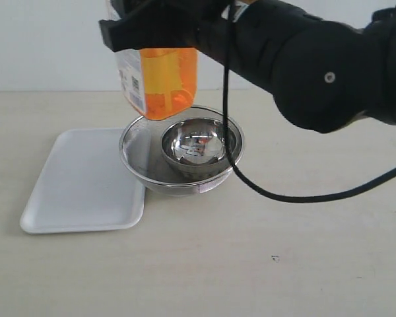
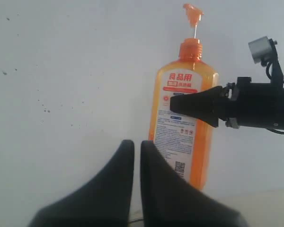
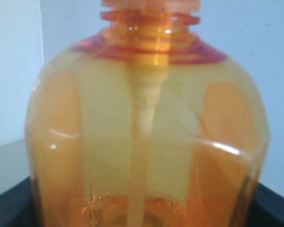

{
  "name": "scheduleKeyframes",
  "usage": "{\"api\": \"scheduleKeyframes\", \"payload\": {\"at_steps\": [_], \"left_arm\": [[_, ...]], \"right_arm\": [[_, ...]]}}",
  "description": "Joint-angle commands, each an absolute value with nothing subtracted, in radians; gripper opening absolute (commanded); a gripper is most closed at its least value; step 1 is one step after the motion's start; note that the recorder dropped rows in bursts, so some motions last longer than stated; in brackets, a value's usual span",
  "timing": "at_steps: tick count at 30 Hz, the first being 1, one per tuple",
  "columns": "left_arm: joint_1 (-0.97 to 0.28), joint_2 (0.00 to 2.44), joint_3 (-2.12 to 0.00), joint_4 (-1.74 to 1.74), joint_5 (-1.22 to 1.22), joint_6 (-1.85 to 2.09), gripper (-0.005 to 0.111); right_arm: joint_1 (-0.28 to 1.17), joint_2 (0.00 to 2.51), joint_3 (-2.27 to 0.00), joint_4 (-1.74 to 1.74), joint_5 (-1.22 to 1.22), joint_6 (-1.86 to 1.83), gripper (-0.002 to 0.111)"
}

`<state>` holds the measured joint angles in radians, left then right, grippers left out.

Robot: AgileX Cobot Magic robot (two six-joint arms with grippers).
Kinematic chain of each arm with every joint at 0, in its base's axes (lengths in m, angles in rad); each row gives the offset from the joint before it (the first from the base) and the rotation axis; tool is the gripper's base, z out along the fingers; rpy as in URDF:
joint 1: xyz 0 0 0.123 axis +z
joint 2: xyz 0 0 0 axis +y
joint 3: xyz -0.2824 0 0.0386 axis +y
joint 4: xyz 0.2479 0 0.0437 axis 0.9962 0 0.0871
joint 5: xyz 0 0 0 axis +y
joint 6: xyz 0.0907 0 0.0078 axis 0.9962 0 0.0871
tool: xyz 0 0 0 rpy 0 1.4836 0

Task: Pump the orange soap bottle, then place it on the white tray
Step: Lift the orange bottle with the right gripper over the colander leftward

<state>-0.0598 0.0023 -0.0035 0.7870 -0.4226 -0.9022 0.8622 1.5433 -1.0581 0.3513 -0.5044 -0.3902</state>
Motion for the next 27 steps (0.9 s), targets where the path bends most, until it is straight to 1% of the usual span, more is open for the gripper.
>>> {"api": "scheduleKeyframes", "payload": {"at_steps": [1,10,14,18,27], "left_arm": [[-0.059,0.000,0.000,0.782,-0.428,-0.909,0.005],[-0.059,0.000,0.000,0.782,-0.428,-0.909,0.005],[-0.059,0.000,0.000,0.782,-0.428,-0.909,0.005],[-0.059,0.000,0.000,0.782,-0.428,-0.909,0.005],[-0.059,0.000,0.000,0.782,-0.428,-0.909,0.005]], "right_arm": [[0.917,1.607,-1.179,0.331,-0.551,-0.401,0.000],[0.958,1.916,-1.480,0.326,-0.481,-0.320,0.000],[0.974,2.031,-1.571,0.315,-0.481,-0.327,0.000],[0.974,2.120,-1.626,0.317,-0.483,-0.324,0.000],[0.974,2.207,-1.657,0.317,-0.531,-0.351,0.000]]}}
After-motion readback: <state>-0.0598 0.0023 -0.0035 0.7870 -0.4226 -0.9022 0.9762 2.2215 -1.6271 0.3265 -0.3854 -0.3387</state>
